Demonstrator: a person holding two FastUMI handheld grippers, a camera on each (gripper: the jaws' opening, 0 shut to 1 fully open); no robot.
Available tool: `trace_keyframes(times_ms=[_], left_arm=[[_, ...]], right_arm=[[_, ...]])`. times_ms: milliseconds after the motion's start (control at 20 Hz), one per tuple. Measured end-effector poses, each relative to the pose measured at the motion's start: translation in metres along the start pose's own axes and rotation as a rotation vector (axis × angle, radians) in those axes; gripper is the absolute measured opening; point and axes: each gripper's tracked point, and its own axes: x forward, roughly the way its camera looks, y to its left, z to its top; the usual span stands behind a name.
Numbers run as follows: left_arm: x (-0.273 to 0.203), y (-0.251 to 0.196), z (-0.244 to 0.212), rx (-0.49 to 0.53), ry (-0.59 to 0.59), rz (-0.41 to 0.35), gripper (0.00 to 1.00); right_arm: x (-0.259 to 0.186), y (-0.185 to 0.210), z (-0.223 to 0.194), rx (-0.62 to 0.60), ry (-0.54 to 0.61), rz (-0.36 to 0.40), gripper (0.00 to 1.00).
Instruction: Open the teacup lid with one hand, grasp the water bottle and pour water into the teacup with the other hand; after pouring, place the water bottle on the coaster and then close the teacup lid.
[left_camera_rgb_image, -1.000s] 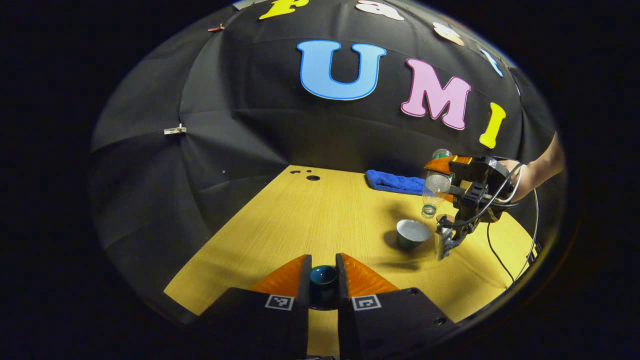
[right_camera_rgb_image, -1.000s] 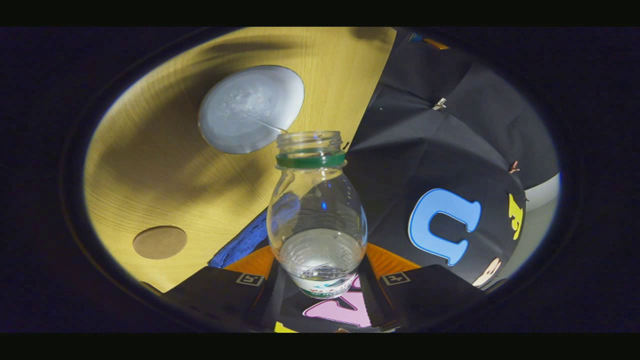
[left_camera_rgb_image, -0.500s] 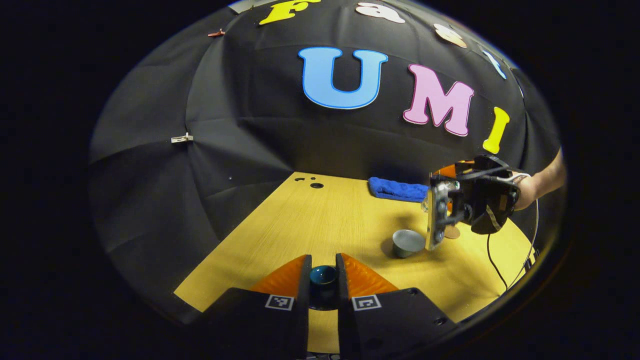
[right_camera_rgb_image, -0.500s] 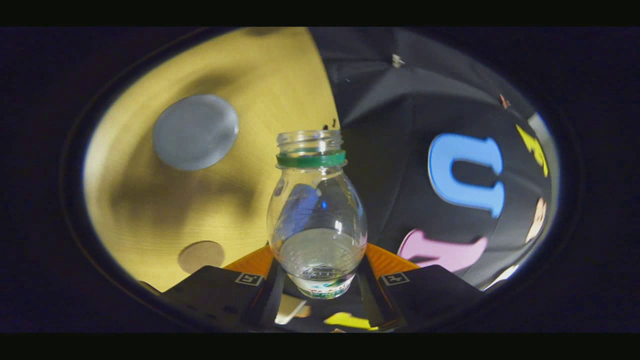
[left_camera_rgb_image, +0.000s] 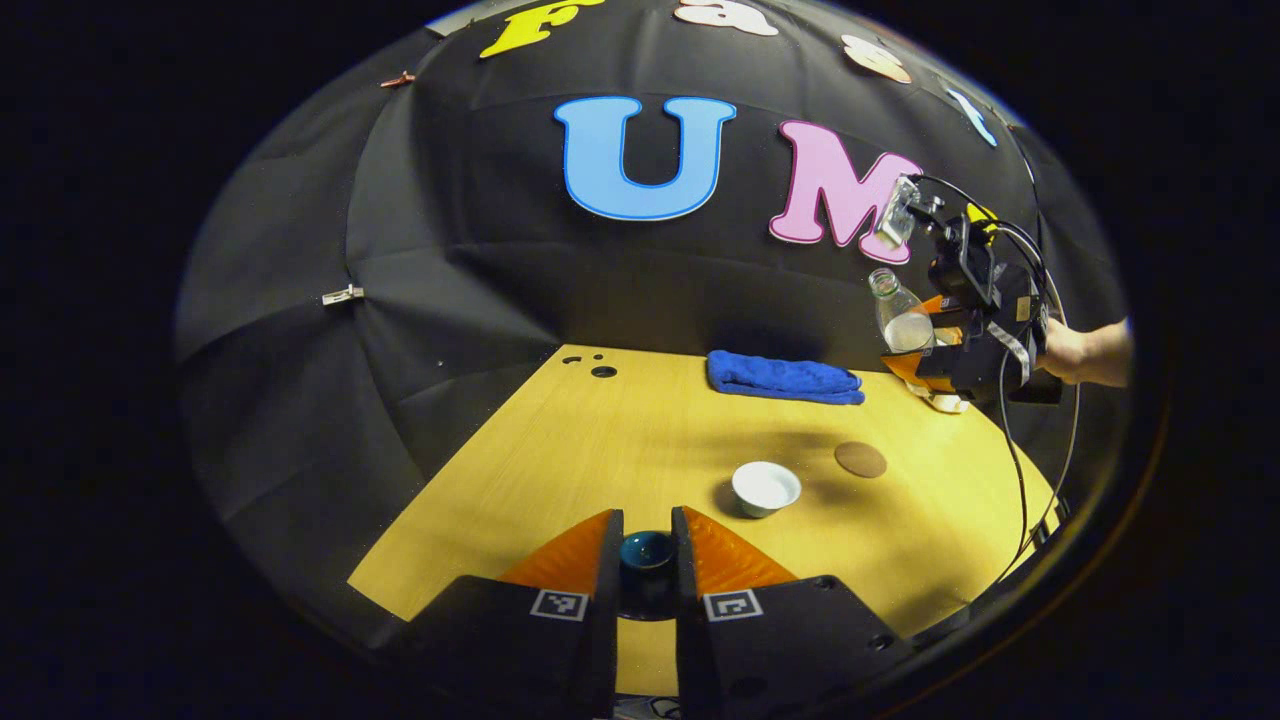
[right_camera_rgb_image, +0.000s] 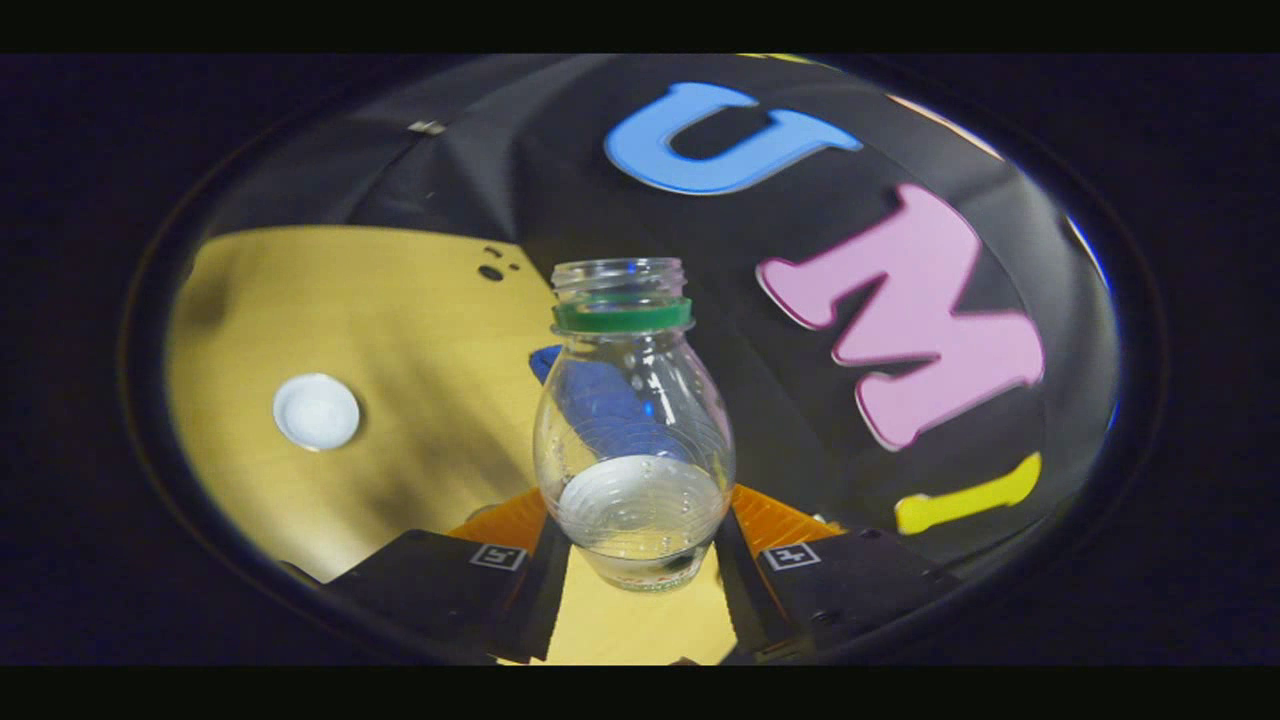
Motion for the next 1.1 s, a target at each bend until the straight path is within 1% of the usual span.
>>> trace_keyframes(times_ms=[150,200,300,350,400,450,500,650,700,750,800,850,900,1000,1050,1100], left_arm=[[-0.003,-0.023,0.018,0.001,-0.034,0.026,0.28],[-0.002,-0.031,0.023,-0.001,-0.042,0.033,0.24],[0.002,-0.046,0.030,-0.015,-0.053,0.041,0.24],[0.002,-0.055,0.032,-0.021,-0.059,0.042,0.28],[0.004,-0.063,0.034,-0.025,-0.061,0.045,0.24],[0.006,-0.068,0.034,-0.029,-0.061,0.050,0.28],[0.007,-0.074,0.035,-0.035,-0.068,0.056,0.28],[0.012,-0.086,0.040,-0.067,-0.094,0.083,0.29],[0.014,-0.089,0.041,-0.081,-0.101,0.089,0.24],[0.015,-0.093,0.042,-0.093,-0.107,0.086,0.28],[0.018,-0.098,0.041,-0.097,-0.107,0.080,0.24],[0.020,-0.100,0.039,-0.092,-0.106,0.078,0.24],[0.021,-0.100,0.038,-0.083,-0.109,0.084,0.29],[0.024,-0.098,0.033,-0.076,-0.114,0.097,0.28],[0.026,-0.098,0.029,-0.082,-0.113,0.101,0.25],[0.029,-0.098,0.024,-0.095,-0.106,0.104,0.25]], right_arm=[[-0.001,-0.021,-0.009,0.212,-0.039,0.050,0.70],[-0.001,-0.027,-0.010,0.261,-0.057,0.066,0.70],[-0.003,-0.027,-0.012,0.351,-0.094,0.119,0.70],[-0.003,-0.027,-0.013,0.395,-0.113,0.149,0.70],[-0.002,-0.026,-0.017,0.437,-0.133,0.170,0.70],[0.001,-0.023,-0.019,0.475,-0.151,0.188,0.70],[0.006,-0.019,-0.021,0.505,-0.164,0.199,0.70],[0.023,-0.007,-0.029,0.580,-0.210,0.207,0.70],[0.027,0.000,-0.033,0.606,-0.216,0.215,0.70],[0.031,0.008,-0.037,0.628,-0.215,0.224,0.70],[0.038,0.014,-0.043,0.645,-0.209,0.230,0.70],[0.046,0.020,-0.050,0.653,-0.193,0.237,0.70],[0.056,0.025,-0.059,0.655,-0.175,0.234,0.71],[0.070,0.028,-0.068,0.657,-0.169,0.221,0.71],[0.075,0.030,-0.070,0.658,-0.167,0.215,0.71],[0.079,0.031,-0.073,0.659,-0.163,0.209,0.71]])
